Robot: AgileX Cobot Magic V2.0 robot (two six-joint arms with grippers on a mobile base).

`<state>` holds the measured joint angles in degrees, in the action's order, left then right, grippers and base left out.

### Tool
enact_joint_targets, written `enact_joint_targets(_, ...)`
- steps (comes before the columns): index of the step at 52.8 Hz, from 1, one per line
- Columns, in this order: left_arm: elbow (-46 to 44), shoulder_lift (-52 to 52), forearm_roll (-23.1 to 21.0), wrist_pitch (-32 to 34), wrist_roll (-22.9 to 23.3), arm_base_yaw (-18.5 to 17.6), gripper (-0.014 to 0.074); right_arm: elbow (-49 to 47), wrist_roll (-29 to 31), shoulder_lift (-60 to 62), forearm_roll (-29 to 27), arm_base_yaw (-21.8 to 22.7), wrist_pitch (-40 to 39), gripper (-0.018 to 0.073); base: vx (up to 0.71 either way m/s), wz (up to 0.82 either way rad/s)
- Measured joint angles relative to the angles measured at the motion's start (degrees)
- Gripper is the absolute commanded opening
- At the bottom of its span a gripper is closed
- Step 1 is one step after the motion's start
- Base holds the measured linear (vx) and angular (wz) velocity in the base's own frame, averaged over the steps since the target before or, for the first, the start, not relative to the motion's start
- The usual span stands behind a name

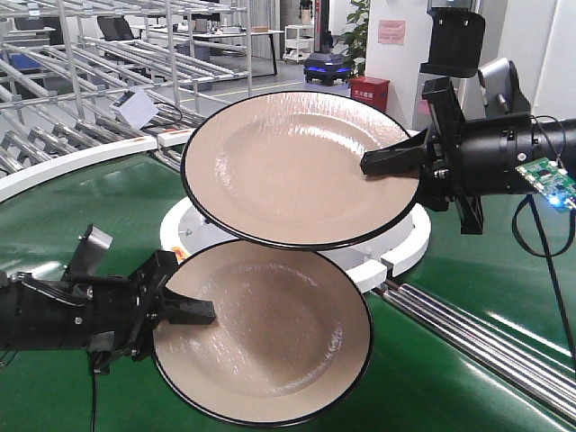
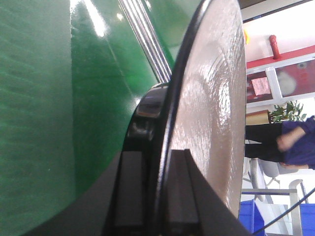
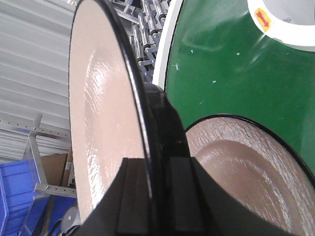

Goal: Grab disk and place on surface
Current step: 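Lift both plates upright off the conveyor with both grippers, then hold both plates raised while the base drives to the steel table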

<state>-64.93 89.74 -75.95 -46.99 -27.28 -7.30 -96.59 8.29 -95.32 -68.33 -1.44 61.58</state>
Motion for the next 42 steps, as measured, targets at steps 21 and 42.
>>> enact_joint_targets(21, 0.0, 0.0, -0.05, 0.53, 0.0, 0.0, -0.0001, 0.0, 0.0, 0.0, 0.17, 0.0, -0.05, -0.0008, -0.18, 0.01)
enact_joint_targets(42, 0.0, 0.0, -0.05, 0.47, 0.0, 0.0, -0.0001, 0.0, 0.0, 0.0, 0.19, 0.0, 0.0, -0.0008, -0.32, -0.01)
